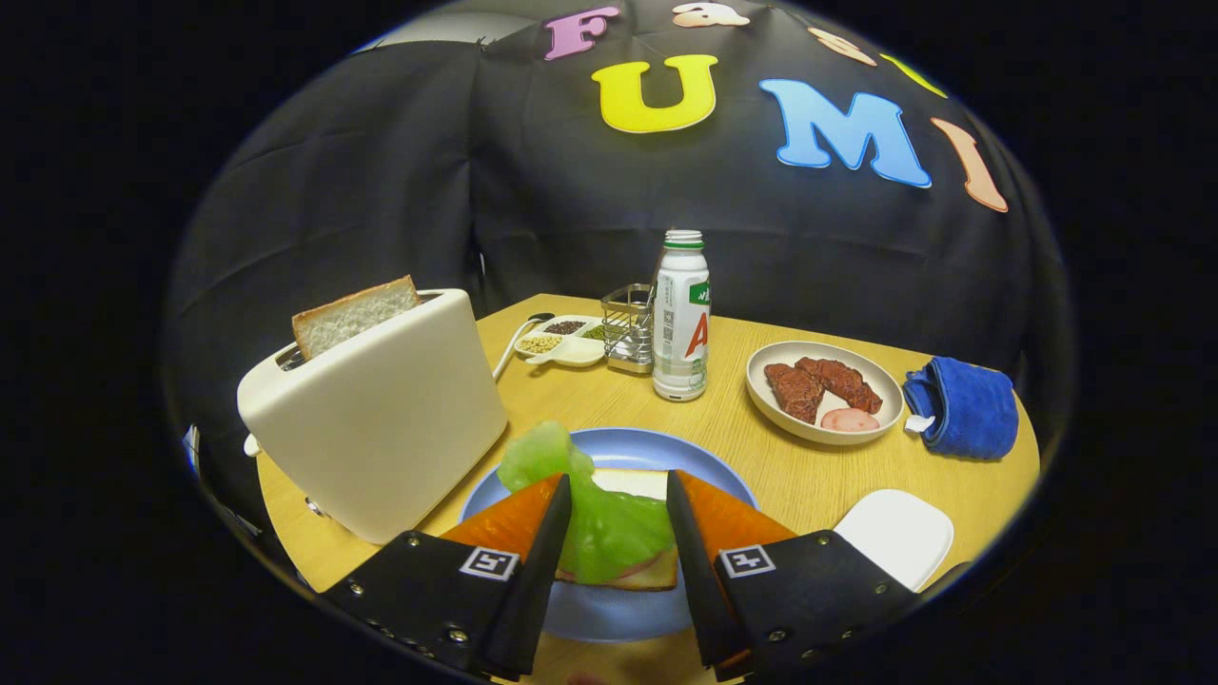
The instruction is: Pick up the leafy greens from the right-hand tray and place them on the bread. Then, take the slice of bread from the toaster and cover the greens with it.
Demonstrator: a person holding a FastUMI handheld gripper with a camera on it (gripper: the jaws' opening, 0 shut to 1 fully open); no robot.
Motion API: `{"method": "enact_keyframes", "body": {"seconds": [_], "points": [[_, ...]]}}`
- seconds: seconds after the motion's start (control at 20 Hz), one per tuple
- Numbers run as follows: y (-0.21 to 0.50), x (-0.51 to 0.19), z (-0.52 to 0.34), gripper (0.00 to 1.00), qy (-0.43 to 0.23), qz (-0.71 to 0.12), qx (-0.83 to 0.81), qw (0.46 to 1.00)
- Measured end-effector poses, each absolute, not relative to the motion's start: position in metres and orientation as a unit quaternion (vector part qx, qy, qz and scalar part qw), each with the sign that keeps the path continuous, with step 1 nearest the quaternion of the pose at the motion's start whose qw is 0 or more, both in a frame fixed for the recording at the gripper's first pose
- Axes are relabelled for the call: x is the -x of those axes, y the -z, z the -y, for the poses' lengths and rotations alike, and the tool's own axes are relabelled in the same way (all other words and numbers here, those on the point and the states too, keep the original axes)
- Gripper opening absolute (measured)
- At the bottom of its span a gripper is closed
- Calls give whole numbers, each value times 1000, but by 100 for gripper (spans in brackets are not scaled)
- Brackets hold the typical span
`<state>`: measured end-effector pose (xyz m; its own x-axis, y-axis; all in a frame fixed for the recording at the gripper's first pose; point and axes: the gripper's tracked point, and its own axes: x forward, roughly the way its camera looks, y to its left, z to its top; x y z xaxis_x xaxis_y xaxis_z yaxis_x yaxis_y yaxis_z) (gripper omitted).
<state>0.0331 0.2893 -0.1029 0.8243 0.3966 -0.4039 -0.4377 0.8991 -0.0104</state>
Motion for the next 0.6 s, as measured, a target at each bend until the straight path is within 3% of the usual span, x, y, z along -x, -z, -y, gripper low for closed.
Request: {"method": "enact_keyframes", "body": {"seconds": [0.25, 0.3, 0.35, 0.6], "points": [[88, -33, -275, 62, -203, -178, 53, 961], [89, -35, -272, 63, -198, -174, 61, 963], [89, -35, -269, 73, -193, -175, 67, 963], [88, -24, -274, 73, -208, -162, 46, 963]]}}
